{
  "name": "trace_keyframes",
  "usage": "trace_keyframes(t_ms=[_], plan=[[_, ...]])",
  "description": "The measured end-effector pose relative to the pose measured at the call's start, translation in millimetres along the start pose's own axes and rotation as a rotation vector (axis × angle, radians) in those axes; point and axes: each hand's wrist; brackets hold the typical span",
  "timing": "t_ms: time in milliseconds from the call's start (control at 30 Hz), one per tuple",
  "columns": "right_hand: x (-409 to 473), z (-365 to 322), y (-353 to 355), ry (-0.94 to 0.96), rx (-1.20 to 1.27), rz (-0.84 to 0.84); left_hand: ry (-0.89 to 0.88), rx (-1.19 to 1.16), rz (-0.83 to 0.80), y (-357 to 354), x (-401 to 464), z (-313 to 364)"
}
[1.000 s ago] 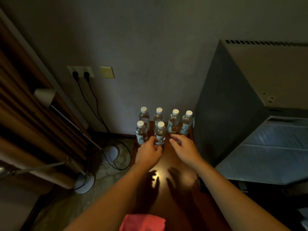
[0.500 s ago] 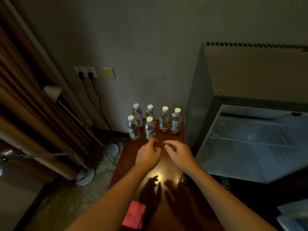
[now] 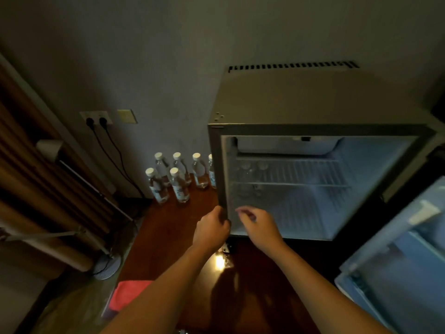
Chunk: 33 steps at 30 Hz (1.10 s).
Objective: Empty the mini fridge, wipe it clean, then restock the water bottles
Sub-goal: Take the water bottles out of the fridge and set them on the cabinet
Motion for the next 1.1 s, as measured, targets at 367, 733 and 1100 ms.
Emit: trace_keyframes(t_ms=[367,733,1100], plan=[[18,46,58,-0.150,0.085,0.091,-0.075,0.058,-0.098,-51,9,57],[59,73,73,-0.238,-0.042,0.003,-0.054,0.082,-0.105,-77,49,66],[129,87,43,-0.248,-0.025,0.005,-0.097,0.083,-0.141,-90,86,40]])
Point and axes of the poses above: each hand's wrist, its own x-axis towards the middle knuckle, its own y-axis out of the back of the hand, z = x × y, and after that the axes turned 10 degrees about -x, right-handed
